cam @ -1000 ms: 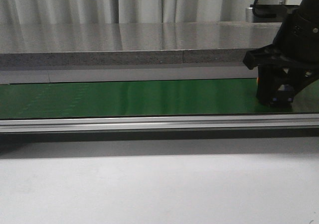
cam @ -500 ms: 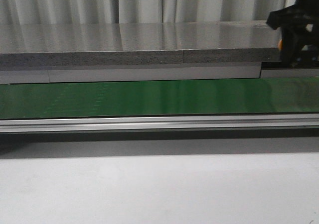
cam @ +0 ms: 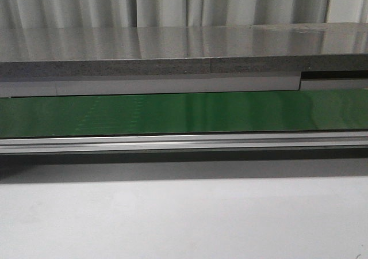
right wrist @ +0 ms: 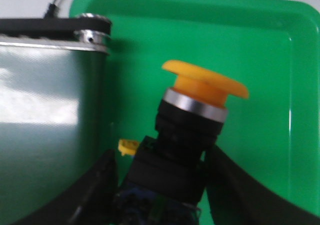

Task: Move button from left to right
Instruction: 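Lift the button off the belt and move it over the green tray, then lower the button into the green tray and open the right gripper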

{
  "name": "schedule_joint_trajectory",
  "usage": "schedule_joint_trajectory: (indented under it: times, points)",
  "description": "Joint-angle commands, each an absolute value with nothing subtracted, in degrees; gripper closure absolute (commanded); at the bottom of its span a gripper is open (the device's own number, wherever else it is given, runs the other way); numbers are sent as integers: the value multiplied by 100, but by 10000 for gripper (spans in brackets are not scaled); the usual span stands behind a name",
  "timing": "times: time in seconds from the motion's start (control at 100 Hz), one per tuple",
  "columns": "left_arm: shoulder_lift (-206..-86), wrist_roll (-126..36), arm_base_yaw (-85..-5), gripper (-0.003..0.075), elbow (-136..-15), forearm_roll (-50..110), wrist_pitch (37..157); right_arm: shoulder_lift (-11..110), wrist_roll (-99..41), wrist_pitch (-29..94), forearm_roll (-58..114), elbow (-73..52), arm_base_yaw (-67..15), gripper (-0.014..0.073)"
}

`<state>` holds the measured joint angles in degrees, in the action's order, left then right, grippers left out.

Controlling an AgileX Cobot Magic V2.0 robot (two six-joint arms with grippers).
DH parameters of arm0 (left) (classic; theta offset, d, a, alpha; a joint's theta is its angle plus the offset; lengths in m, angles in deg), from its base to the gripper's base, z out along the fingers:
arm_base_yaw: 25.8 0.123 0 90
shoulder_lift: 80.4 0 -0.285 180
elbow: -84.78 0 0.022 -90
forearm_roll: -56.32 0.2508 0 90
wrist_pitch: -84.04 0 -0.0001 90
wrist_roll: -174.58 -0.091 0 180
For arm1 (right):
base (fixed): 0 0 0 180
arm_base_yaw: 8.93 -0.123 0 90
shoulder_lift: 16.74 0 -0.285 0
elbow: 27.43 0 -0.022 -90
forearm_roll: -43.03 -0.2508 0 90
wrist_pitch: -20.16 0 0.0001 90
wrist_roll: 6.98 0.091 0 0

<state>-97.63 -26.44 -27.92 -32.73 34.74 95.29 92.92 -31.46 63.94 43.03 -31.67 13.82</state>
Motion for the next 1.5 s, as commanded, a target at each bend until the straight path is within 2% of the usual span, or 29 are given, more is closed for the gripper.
schedule_joint_trajectory:
  times: [0.0,0.17,0.56,0.7,0.87,0.94,1.01,1.27,1.49]
  points:
    - [-9822,-2626,-2846,741,-3428,3400,9127,9228,-3597,6227,4117,-3352,1592,487]
    - [-9822,-2626,-2846,741,-3428,3400,9127,9596,-4285,6283,3587,-3352,1778,487]
    - [-9822,-2626,-2846,741,-3428,3400,9127,10162,-4302,6397,3585,-3347,1793,473]
    - [-9822,-2626,-2846,741,-3428,3400,9127,10175,-4302,6320,3580,-3347,1793,384]
    - [-9822,-2626,-2846,741,-3428,3400,9127,10175,-4302,6301,3584,-3347,1793,131]
    - [-9822,-2626,-2846,741,-3428,3400,9127,10175,-4302,6273,3591,-3347,1793,46]
    - [-9822,-2626,-2846,741,-3428,3400,9127,10175,-4302,6262,3629,-3347,1793,-3]
    - [-9822,-2626,-2846,741,-3428,3400,9127,10057,-3998,6275,3816,-3472,1806,-14]
    - [-9822,-2626,-2846,741,-3428,3400,9127,9414,-3595,6061,3555,-3673,1764,-10]
